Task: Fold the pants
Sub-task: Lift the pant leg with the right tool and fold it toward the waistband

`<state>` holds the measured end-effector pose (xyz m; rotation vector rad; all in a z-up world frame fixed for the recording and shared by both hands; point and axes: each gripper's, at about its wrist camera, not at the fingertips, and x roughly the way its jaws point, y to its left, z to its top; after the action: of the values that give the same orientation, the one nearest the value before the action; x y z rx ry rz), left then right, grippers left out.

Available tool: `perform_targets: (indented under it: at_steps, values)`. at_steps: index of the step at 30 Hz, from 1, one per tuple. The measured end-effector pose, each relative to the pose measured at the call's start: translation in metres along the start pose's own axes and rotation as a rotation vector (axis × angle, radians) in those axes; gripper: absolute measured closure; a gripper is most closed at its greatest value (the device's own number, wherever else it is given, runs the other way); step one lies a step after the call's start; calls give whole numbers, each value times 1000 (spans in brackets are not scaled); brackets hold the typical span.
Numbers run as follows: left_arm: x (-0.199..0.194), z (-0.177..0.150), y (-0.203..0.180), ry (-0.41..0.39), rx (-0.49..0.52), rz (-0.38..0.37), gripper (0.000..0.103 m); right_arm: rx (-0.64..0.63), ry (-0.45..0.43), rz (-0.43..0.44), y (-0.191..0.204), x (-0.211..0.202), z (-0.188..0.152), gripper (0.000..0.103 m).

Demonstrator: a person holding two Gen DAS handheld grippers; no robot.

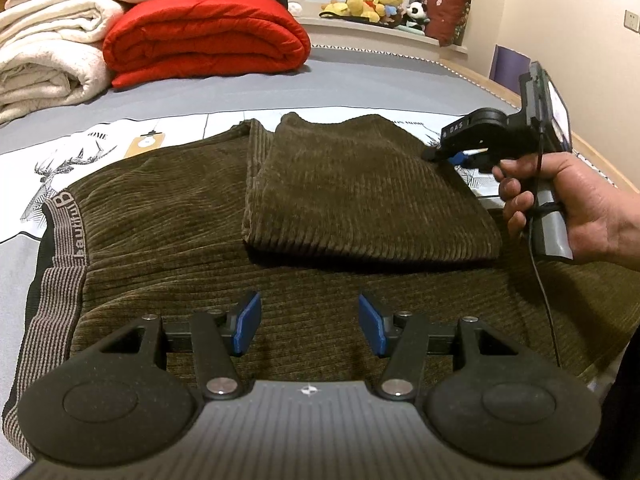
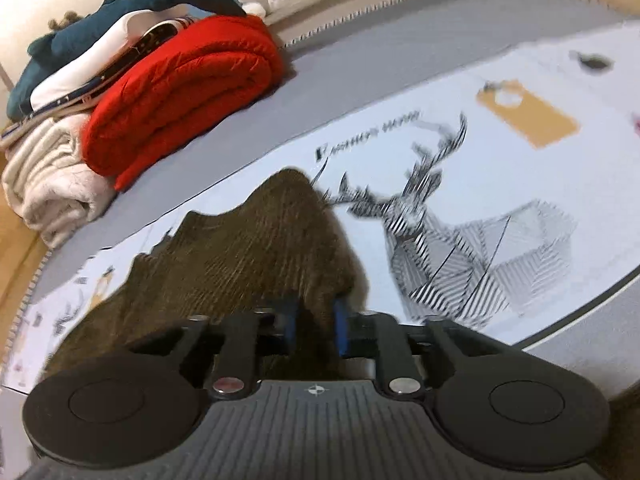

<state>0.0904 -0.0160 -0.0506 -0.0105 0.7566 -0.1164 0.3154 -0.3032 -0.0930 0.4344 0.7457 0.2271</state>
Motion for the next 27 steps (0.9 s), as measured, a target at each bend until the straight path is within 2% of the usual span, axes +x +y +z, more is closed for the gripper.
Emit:
perform_targets:
  at_steps: [2,4,8,11,14,16,27]
  values:
    - [0,0,0,0,0,1,43,-12,-31,3,2,-6,2,92]
    - [0,0,0,0,-1,1,43,-27,-47,47,6,-12,4,94]
    - [0,0,1,0,-6,0,43,-32,-45,269,18,-30,11,95]
    - [0,0,1,3,-9,-2,43,-34,35,334,22,-23,9,92]
    - [0,0,1,3,-8,-1,43,-59,94,254,22,-8,4,87]
    - [0,0,1,5,-8,0,43,-50,103,238,18,0,4,85]
    - [5,-2,-3,19,7,5,43,-1,60,162,5,8,7,78]
